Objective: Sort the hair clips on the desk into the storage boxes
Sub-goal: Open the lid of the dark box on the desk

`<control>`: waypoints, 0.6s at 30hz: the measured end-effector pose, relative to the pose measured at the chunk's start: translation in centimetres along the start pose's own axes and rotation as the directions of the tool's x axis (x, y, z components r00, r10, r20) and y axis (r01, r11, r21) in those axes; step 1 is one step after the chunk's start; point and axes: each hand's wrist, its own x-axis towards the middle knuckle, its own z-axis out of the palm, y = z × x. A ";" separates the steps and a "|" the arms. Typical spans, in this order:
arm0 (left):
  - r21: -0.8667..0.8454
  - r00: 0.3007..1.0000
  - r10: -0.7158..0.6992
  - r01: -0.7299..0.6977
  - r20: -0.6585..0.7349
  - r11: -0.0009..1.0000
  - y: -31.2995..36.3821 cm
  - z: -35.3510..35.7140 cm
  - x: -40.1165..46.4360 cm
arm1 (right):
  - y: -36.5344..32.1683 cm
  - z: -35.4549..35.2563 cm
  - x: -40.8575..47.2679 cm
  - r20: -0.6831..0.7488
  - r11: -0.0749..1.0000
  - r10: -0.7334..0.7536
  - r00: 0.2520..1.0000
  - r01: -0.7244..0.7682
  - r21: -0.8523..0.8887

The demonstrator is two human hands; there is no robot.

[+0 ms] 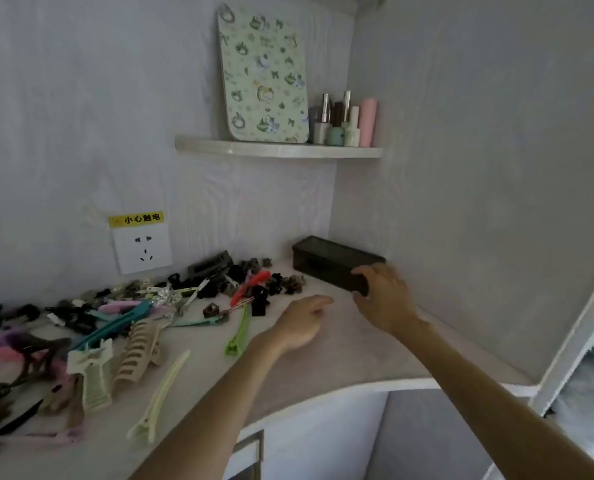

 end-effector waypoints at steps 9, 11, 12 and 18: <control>0.037 0.950 -0.106 0.122 -0.295 0.992 -2.5 -0.3 5.4 | 2.8 5.9 5.9 -0.277 0.998 -0.051 0.959 0.036 -0.058; -0.086 0.933 -0.121 0.098 -0.339 0.992 -2.8 -1.3 5.5 | 3.1 6.3 6.5 -0.303 0.996 -0.076 0.950 0.088 0.026; -0.135 0.919 -0.117 0.071 -0.375 0.988 -2.9 -1.8 5.4 | 3.3 6.2 6.7 -0.314 0.989 -0.079 0.946 0.113 0.093; -0.245 0.804 -0.189 0.056 -0.563 0.968 -5.1 -2.8 5.9 | 3.6 4.7 5.7 -0.286 0.890 -0.084 0.955 0.201 0.409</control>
